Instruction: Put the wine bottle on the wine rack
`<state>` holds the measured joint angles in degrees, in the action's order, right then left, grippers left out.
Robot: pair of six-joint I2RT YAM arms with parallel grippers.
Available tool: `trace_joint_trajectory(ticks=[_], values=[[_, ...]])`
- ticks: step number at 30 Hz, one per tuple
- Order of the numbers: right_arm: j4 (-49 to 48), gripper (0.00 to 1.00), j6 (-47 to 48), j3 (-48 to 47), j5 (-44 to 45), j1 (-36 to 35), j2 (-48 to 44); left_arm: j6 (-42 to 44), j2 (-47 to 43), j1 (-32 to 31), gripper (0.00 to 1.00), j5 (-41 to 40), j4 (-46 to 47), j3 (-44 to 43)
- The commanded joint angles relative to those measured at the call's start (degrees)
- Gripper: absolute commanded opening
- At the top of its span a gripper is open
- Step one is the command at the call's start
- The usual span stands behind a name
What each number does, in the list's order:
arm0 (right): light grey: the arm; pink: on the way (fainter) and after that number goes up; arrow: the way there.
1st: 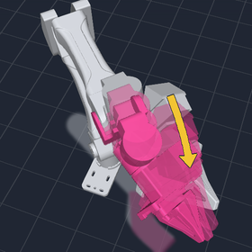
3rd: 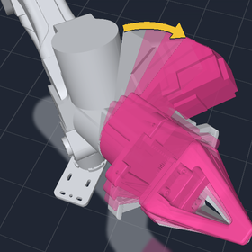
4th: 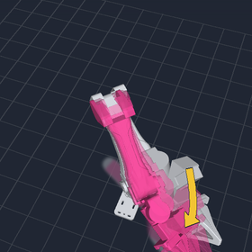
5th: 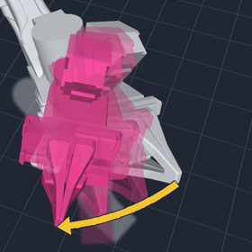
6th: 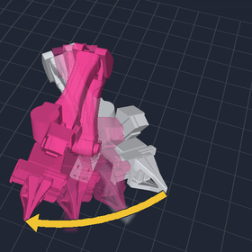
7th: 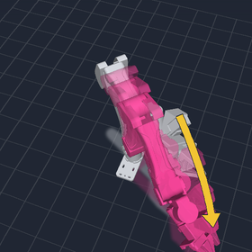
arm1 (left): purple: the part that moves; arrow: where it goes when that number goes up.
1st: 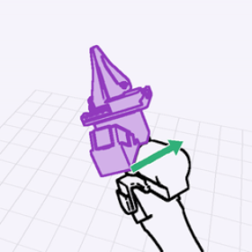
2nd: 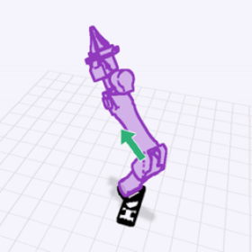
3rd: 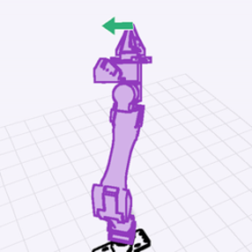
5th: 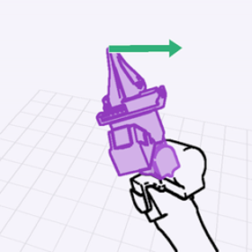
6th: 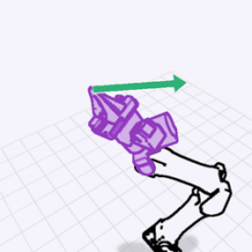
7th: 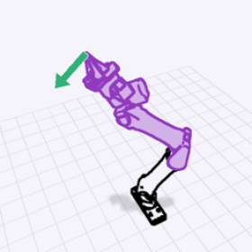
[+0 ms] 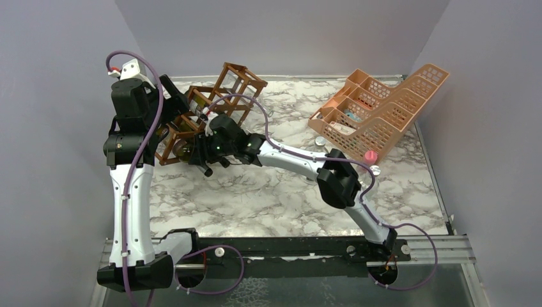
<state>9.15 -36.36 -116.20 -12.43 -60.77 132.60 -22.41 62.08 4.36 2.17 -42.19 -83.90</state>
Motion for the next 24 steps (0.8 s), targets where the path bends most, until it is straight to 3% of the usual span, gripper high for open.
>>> trace_joint_trajectory(ticks=[1, 14, 24], values=[[-1.85, 0.51, 1.17, -2.45, 3.46, 0.17, 1.99, 0.86, -0.99, -0.32, 0.84, 0.49, 0.27, -1.62], [-3.88, 0.73, 6.1, 3.52, 2.94, 0.22, -7.25, 2.9, -1.52, -1.4, 0.86, 2.87, 0.27, -2.99], [-8.74, 0.76, 10.74, 21.17, 9.34, 0.66, -25.29, 6.98, -3.12, -4.36, 0.88, 9.08, 0.36, -4.78]])
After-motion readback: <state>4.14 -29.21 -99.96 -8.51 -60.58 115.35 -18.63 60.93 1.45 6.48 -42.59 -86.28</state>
